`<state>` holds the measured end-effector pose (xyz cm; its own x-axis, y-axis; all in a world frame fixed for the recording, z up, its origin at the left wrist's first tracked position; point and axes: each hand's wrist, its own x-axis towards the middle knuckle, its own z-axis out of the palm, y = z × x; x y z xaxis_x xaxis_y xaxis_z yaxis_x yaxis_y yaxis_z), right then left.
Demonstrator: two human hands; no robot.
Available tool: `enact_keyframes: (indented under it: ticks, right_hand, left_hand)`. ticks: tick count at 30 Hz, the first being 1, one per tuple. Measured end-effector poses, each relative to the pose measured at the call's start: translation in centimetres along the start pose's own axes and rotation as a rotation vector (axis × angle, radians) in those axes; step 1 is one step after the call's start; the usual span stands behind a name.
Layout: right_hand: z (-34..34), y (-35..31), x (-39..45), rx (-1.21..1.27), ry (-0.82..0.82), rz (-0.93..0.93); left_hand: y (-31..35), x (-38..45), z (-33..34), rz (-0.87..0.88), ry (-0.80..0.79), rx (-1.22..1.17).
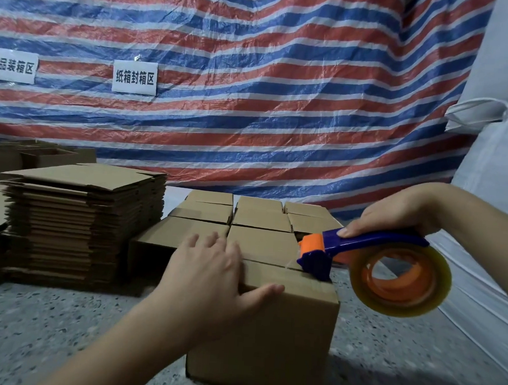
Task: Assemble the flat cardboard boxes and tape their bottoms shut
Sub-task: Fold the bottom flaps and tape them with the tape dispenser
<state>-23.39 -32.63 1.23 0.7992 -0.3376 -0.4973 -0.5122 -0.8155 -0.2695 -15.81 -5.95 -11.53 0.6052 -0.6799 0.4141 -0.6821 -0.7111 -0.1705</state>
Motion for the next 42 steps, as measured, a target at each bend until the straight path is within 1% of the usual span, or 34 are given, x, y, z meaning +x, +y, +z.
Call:
enact_keyframes:
  ticks: [2, 3, 5, 7, 10, 15, 19, 23, 25, 27, 30, 35, 38, 40, 42]
  right_hand:
    - [0.0, 0.1, 0.1, 0.005, 0.0, 0.003]
    - [0.0, 0.2, 0.2, 0.01, -0.001, 0.004]
    - [0.0, 0.4, 0.3, 0.02, -0.003, 0.003]
    - [-0.1, 0.6, 0.3, 0.031, -0.01, -0.011]
    - [-0.8, 1.4, -0.2, 0.023, -0.005, -0.02]
    - [-1.7, 4.1, -1.7, 0.024, 0.01, 0.032]
    - [0.0, 4.2, -1.0, -0.028, -0.013, 0.077]
    - [0.6, 4.3, -0.6, -0.003, -0.004, 0.065]
    - [0.7, 4.4, -0.6, 0.004, 0.003, 0.057]
    - [0.9, 4.5, -0.5, 0.0, 0.01, 0.052]
    - [0.8, 4.9, -0.4, -0.004, 0.013, 0.049]
    - [-0.6, 6.5, -1.8, 0.127, -0.007, 0.004]
    - [-1.2, 7.0, -2.6, 0.04, -0.028, 0.039]
    - [-0.8, 6.2, -2.5, -0.068, -0.046, 0.099]
    - [0.0, 4.8, -1.4, -0.193, -0.03, 0.156]
  left_hand:
    - [1.2, 0.3, -0.2, 0.056, -0.067, -0.062]
    - [1.6, 0.4, 0.0, 0.095, -0.076, -0.072]
    - [2.0, 0.5, 0.3, 0.146, -0.041, -0.053]
    - [1.9, 0.6, 0.7, 0.157, -0.016, -0.039]
    - [1.7, 0.6, 0.8, 0.158, -0.028, -0.033]
    - [1.7, 0.4, 0.5, 0.147, -0.028, -0.052]
    - [1.9, 0.3, 0.2, 0.152, -0.108, -0.102]
    - [1.7, 0.8, -0.7, 0.191, -0.172, -0.116]
    - [2.8, 1.5, -1.1, 0.22, -0.152, -0.085]
    - [4.5, 2.2, -1.0, 0.251, -0.142, -0.138]
    - [6.4, 2.9, -0.2, 0.307, -0.171, -0.192]
    - [6.5, 3.1, 0.7, 0.311, -0.131, -0.144]
    - [6.5, 2.9, 0.6, 0.32, -0.12, -0.142]
    - [6.5, 2.8, 0.7, 0.32, -0.119, -0.161]
    - [6.4, 2.8, 0.8, 0.326, -0.121, -0.175]
